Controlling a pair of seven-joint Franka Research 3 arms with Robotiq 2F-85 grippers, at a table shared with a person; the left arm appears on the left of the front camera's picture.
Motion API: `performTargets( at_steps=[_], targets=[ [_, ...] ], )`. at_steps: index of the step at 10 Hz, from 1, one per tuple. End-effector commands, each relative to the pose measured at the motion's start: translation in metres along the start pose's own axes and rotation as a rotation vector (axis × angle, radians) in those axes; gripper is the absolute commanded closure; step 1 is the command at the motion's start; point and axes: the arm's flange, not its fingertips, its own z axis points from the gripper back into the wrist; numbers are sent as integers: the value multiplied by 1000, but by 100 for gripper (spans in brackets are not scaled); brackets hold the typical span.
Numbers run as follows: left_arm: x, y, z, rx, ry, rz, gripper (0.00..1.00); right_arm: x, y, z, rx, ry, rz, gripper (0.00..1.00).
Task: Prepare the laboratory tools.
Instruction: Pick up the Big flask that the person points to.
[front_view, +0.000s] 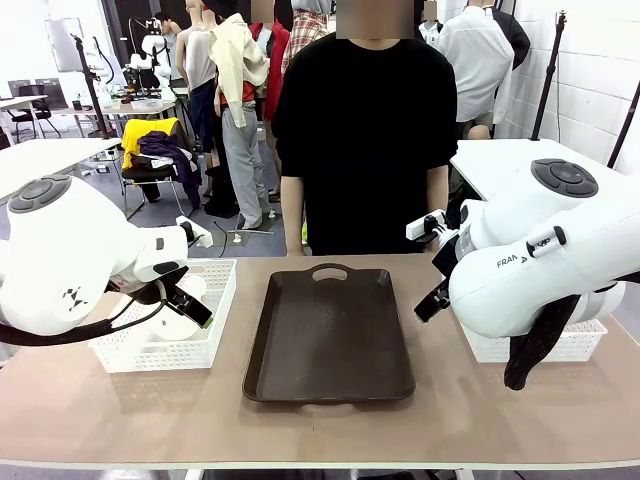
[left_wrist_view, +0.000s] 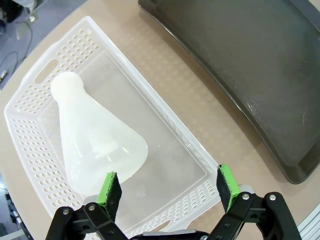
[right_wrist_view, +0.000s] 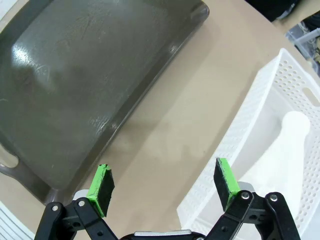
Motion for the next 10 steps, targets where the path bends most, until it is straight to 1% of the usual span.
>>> performTargets(
  at_steps=[1,2,3,4,5,6,8,9,10],
  targets=[
    [0,0,0,0,0,0,0,0,0,0,0,0,0,0],
    [3,14,19,-17,-23,29,0,12,-10,22,46,-6,-28,0],
    [4,28,36,-22,-39,74,0,23,-18,39,138,-36,-50,0],
    [6,39,50,-25,-65,104,0,35,-26,56,200,-89,-76,0],
    [7,49,66,-24,-103,109,0,46,-35,75,220,-147,-120,0],
    [11,60,80,-59,-137,111,0,55,-48,96,218,-182,-181,0],
    [19,90,97,-205,-192,133,0,55,-89,120,289,-186,-278,0],
    [19,105,102,-335,-219,186,0,45,-109,127,380,-164,-327,0],
    [15,118,102,-461,-226,229,0,31,-127,132,479,-157,-389,0]
  ],
)
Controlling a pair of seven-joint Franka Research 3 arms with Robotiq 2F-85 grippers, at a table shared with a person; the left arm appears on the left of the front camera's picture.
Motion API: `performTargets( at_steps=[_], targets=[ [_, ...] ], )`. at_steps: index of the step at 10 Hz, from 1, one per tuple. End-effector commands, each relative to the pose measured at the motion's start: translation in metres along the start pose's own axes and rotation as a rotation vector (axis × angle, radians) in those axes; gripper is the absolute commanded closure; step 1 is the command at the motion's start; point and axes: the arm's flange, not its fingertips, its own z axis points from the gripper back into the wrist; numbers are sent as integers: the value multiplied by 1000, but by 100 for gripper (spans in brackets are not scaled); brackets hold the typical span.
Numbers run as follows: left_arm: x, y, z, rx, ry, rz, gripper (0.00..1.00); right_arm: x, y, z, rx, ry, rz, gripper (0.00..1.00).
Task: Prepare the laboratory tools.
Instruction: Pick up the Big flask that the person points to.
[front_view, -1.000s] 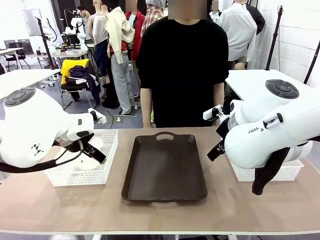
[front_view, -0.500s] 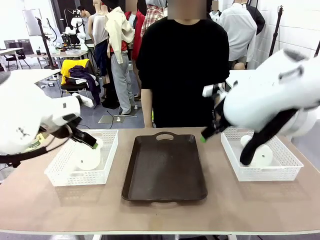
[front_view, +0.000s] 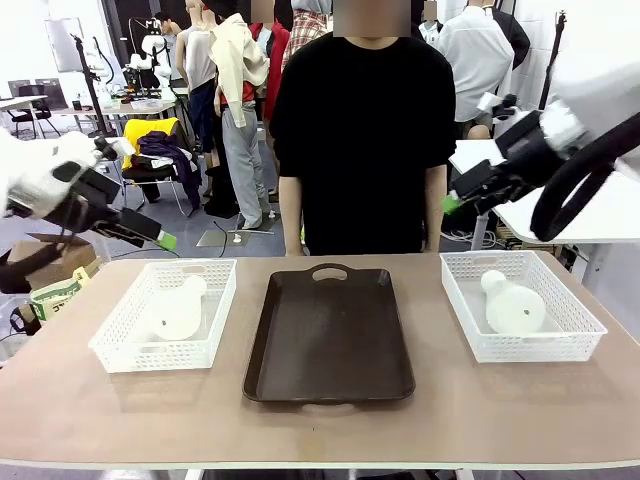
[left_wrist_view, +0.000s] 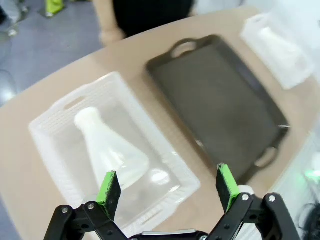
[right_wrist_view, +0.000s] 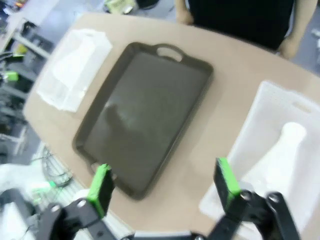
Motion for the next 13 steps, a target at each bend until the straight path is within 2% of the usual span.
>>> performTargets(
  at_steps=[1,3,5,7,8,9,11,12,13],
  targets=[
    [-5,40,-2,-289,40,129,0,-14,-41,11,217,10,-179,0],
    [-18,55,-9,-414,64,196,0,-29,-73,18,432,-2,-317,0],
    [-29,60,-25,-572,68,211,0,-39,-98,18,527,-10,-406,0],
    [-37,59,-36,-699,71,231,0,-48,-111,7,557,10,-463,0],
    [-38,57,-39,-694,82,240,0,-49,-118,-6,408,41,-489,0],
    [-46,52,-32,-665,65,244,0,-59,-110,14,561,2,-461,0],
    [-46,52,-32,-665,65,244,0,-59,-110,14,561,2,-461,0],
    [-47,53,-41,-682,97,256,0,-60,-118,4,517,30,-478,0],
    [-53,58,-53,-783,108,309,0,-58,-125,2,604,47,-560,0]
  ],
)
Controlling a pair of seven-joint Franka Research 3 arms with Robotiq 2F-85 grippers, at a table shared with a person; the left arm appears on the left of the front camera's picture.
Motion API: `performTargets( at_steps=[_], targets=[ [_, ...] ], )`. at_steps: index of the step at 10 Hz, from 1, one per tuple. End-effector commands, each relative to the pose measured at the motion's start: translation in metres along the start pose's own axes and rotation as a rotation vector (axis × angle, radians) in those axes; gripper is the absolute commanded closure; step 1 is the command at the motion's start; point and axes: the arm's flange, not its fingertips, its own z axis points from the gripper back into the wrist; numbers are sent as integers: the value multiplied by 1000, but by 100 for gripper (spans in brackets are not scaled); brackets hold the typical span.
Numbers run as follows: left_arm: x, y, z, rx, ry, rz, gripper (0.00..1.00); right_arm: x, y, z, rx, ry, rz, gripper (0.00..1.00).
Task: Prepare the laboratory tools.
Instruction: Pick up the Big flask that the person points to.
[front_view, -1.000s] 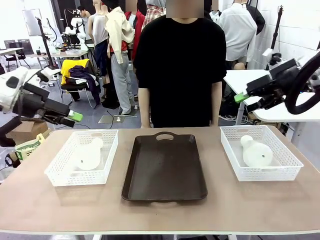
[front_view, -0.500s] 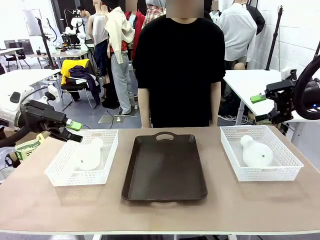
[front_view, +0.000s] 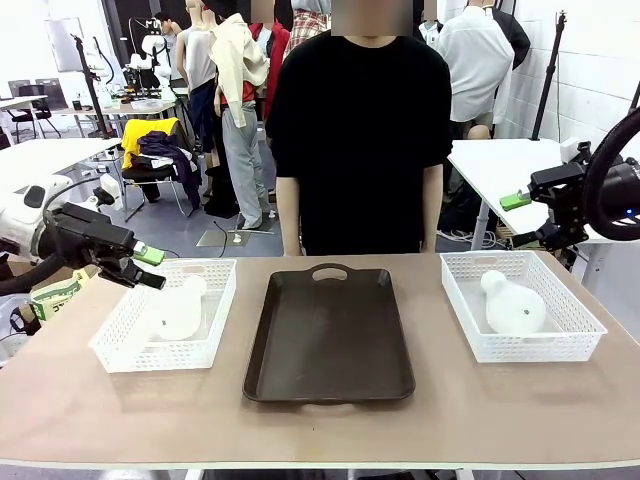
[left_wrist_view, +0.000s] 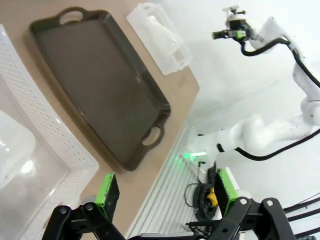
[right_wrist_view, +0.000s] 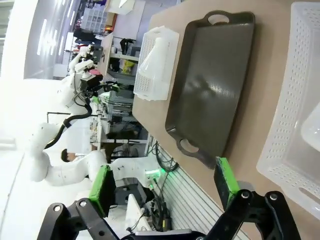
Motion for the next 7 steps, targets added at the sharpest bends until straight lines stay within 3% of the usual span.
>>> performTargets(
  at_steps=[1,3,7],
  targets=[
    [-5,31,5,-186,-20,129,0,11,-18,16,134,1,-162,0],
    [-13,56,31,-281,-87,253,0,12,-28,54,219,-55,-232,0],
    [-12,85,61,-263,-150,342,0,16,-47,91,255,-66,-287,0]
  ],
)
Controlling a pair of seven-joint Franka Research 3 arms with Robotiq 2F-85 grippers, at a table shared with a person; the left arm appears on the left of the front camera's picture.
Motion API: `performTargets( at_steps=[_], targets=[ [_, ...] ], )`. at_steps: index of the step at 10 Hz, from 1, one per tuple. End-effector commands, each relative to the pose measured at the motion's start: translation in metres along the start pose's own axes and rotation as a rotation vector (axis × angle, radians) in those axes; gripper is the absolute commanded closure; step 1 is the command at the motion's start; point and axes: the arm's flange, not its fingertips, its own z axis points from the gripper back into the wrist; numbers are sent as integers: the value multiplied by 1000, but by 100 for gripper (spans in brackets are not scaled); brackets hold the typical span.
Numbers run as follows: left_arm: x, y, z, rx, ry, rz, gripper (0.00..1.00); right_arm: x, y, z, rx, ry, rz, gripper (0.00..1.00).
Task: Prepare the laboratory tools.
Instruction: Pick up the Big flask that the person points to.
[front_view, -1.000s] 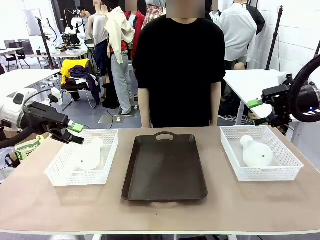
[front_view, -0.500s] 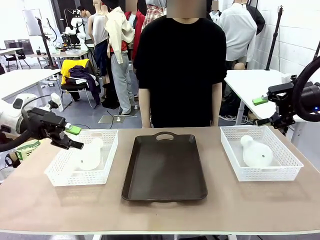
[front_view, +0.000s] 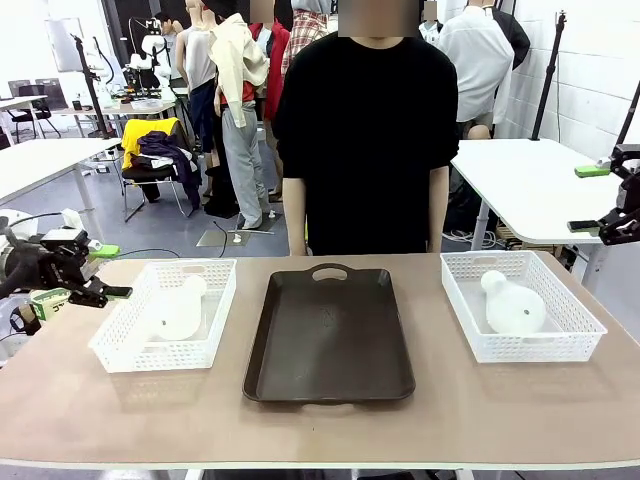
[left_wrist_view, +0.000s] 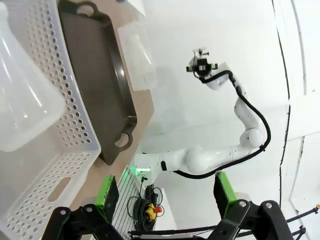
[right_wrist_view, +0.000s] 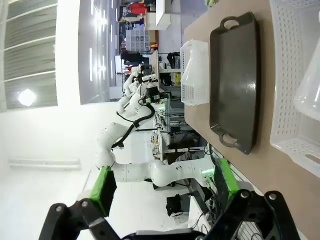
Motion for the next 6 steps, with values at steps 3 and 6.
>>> performTargets(
  at_steps=[3,6],
  targets=[
    [18,-1,-5,13,-115,66,0,12,-21,12,26,-18,-73,0],
    [28,-7,0,16,-131,57,0,12,-39,31,50,42,-57,0]
  ],
)
